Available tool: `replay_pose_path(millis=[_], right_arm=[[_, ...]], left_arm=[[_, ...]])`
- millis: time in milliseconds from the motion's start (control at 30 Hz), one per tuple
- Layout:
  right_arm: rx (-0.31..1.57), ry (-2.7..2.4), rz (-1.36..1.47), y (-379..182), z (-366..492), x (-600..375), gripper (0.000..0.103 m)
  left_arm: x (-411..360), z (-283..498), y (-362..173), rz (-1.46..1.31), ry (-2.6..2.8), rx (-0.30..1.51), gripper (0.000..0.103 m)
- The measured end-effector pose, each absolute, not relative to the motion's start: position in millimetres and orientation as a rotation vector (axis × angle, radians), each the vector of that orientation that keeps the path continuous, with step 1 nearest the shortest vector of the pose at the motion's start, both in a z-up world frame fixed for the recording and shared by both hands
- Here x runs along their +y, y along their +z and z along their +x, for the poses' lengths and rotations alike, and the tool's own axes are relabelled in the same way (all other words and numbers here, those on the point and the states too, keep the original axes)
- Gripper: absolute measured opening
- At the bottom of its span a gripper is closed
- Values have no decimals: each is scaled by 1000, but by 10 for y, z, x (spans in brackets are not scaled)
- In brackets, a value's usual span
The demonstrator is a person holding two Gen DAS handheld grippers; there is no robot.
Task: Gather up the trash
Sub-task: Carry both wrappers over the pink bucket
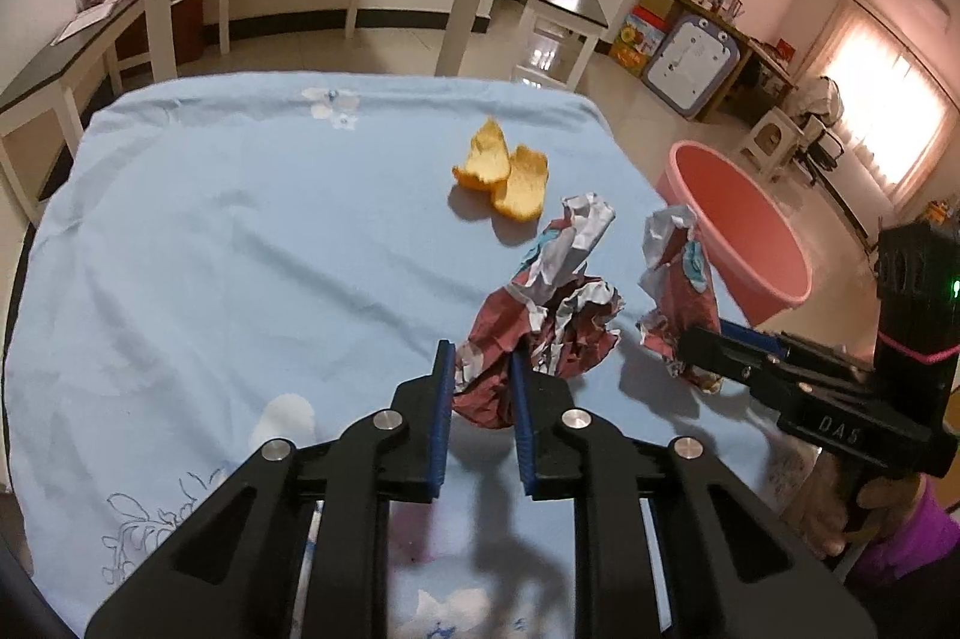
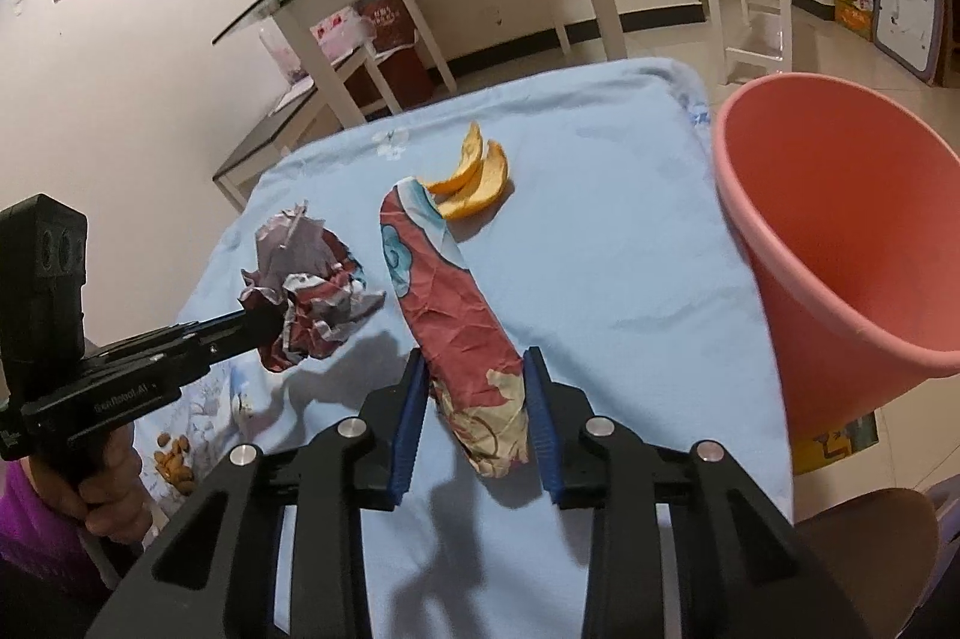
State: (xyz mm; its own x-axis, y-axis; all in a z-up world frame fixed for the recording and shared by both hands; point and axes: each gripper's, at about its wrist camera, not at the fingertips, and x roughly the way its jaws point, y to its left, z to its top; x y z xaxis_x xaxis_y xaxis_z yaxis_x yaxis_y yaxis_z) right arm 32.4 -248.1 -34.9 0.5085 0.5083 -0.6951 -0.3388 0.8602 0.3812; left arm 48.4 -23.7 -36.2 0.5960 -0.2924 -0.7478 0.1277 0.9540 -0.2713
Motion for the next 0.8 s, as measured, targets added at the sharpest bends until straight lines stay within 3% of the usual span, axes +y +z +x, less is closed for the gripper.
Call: replay_pose_path(millis=[800], right_arm=[[673, 185, 346, 102, 514, -3740, 32]], left_arm=[[-1355, 1047, 98, -198, -367, 817, 18]])
